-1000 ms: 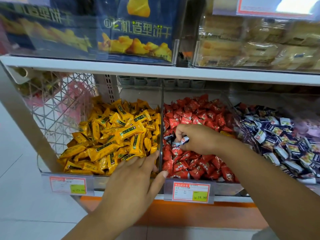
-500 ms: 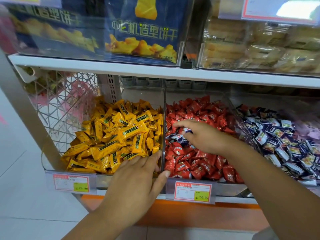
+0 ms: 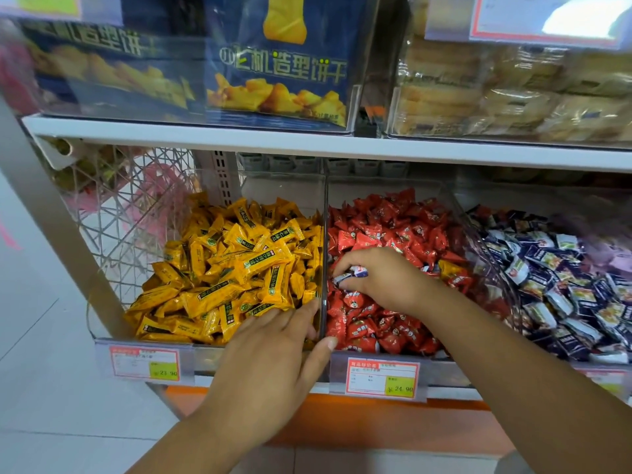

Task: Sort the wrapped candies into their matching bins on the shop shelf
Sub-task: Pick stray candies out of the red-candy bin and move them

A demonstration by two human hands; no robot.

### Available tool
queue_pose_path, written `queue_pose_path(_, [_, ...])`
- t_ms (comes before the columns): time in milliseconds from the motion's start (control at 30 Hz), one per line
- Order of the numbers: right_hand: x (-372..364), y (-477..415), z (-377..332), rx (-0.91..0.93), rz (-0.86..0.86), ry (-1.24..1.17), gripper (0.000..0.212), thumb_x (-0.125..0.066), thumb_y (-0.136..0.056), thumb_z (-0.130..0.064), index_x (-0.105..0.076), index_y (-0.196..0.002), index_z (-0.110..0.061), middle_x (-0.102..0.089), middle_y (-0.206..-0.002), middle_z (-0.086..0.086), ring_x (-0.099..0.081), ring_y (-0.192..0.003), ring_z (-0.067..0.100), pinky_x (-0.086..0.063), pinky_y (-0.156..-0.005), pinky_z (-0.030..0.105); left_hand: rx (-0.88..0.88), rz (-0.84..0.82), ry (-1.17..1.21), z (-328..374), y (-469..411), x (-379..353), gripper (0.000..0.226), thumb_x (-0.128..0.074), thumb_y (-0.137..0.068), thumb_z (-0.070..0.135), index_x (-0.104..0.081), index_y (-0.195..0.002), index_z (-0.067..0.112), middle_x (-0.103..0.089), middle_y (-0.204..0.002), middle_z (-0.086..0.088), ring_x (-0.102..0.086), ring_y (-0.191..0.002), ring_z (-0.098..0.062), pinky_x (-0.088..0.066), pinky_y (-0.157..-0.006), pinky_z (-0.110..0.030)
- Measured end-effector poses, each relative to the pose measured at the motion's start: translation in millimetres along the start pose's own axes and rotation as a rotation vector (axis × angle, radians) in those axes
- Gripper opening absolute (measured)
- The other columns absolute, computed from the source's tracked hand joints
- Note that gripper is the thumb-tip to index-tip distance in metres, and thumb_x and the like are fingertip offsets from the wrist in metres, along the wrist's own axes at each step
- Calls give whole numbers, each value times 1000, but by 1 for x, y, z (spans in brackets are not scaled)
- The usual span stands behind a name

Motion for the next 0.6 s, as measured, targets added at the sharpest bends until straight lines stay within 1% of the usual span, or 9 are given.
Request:
queue_pose_path(100, [12,8,2,-12,70,-94,9,-66,-90,-22,-71,-97,-28,-65,-102,-13,-59,-96,6,-44,-78,21,11,-26,9,-1,0,1,58,-24,-97,57,-64,-121,21,-58,-76,22,-58,-70,-7,-41,-63,-23])
queue_pose_path(167, [23,15,2,-14,110,-138,11,-65,-91,-23,-70,-98,-31,-63,-104,-16,-57,-98,2,-40,-78,18,16,-43,26,0,0,2,55,-29,-95,56,-64,-119,22,-57,-75,22,-58,-69,-6,-39,-63,-22])
queue_pose_path(267, [36,29,-1,-21,153,-190,17,-62,-93,-22,-70,-106,-29,-63,-111,-16,-56,-86,-15,-35,-71,2,45,-57,64,0,-1,2,51,-32,-93,58,-65,-115,25,-47,-73,26,-57,-69,-6,-38,-63,-22])
queue_pose_path(300, [40,34,-2,-17,190,-176,18,-61,-94,-22,-70,-109,-29,-64,-115,-15,-55,-91,-15,-35,-75,2,58,-61,80,0,-1,3,52,-33,-92,60,-64,-115,26,-44,-75,27,-57,-70,-6,-40,-63,-23])
queue_pose_path(333, [44,39,-4,-5,239,-143,20,-61,-94,-23,-69,-110,-30,-64,-118,-14,-56,-100,-10,-35,-82,5,75,-70,103,0,-2,3,54,-32,-90,62,-63,-119,28,-43,-77,28,-57,-73,-6,-41,-65,-24])
queue_pose_path(400, [53,52,-6,20,341,-91,22,-61,-94,-24,-69,-112,-32,-65,-117,-16,-54,-110,-3,-35,-88,6,129,-93,181,1,-3,6,58,-32,-90,67,-53,-133,34,-45,-85,30,-55,-84,-3,-45,-72,-26])
queue_pose_path(500, [74,75,3,16,519,-58,21,-61,-94,-20,-70,-110,-31,-61,-106,-24,-51,-102,-10,-32,-85,-4,196,-83,297,5,-6,11,73,-24,-78,73,-34,-144,44,-48,-99,31,-53,-95,-1,-48,-77,-24])
queue_pose_path(567, [97,93,21,-43,675,1,20,-61,-94,-19,-69,-110,-28,-62,-103,-20,-53,-94,-7,-33,-78,-2,217,-72,328,8,-12,14,76,-21,-74,75,-29,-145,47,-48,-108,28,-53,-98,-2,-48,-74,-24])
queue_pose_path(600, [108,101,33,-97,748,36,19,-60,-94,-18,-70,-109,-25,-65,-104,-14,-55,-93,0,-35,-75,3,224,-60,353,9,-14,14,74,-23,-75,74,-29,-144,47,-48,-112,26,-53,-99,-2,-48,-74,-25])
Point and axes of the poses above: each hand's wrist, its own y-axis away from the middle knuckle, its own x-axis out of the back of the hand, z = x × y, the point moved 4 cm from there along -y, towards the middle knuckle
